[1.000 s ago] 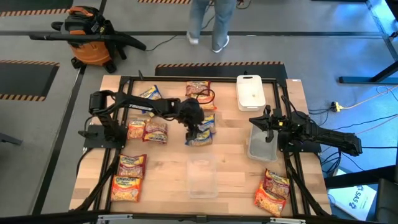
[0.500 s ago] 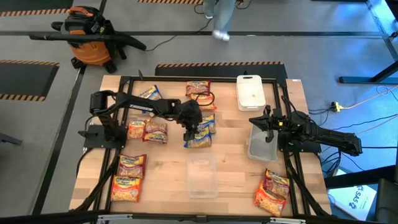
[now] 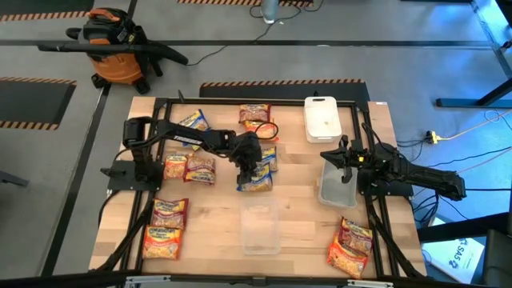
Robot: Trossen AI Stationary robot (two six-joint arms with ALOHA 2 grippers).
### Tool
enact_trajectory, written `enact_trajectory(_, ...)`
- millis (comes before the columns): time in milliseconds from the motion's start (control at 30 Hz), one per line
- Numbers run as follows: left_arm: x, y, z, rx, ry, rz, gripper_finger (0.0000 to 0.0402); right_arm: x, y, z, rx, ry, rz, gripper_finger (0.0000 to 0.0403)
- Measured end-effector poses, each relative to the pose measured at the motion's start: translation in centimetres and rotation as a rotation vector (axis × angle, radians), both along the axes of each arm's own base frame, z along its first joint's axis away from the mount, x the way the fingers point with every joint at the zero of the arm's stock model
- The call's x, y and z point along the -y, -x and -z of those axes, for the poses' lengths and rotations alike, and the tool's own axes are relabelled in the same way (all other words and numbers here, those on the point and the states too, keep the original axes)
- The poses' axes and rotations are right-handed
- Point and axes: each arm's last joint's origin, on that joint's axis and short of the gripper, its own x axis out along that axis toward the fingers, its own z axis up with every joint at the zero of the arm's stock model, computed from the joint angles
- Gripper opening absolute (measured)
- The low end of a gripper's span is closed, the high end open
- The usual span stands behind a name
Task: Sort Maruchan noodles
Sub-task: Put the blue noodle pack into the transparent bin
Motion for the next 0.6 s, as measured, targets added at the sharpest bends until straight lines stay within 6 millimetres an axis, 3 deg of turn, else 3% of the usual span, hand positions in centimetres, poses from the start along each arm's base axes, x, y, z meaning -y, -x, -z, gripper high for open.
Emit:
enact_trajectory(433,0.03,-0.01,0.00,0.009,-0.032,0.042,0.0012,0.00,0.00,0.00,0.000,0.000,0.000,0.0001)
enact_trajectory(600,-0.09,0.01,-0.03,0.003,-0.065,0.020,0.0004,0.00,0.00,0.00,0.000,0.000,0.000,0.0001)
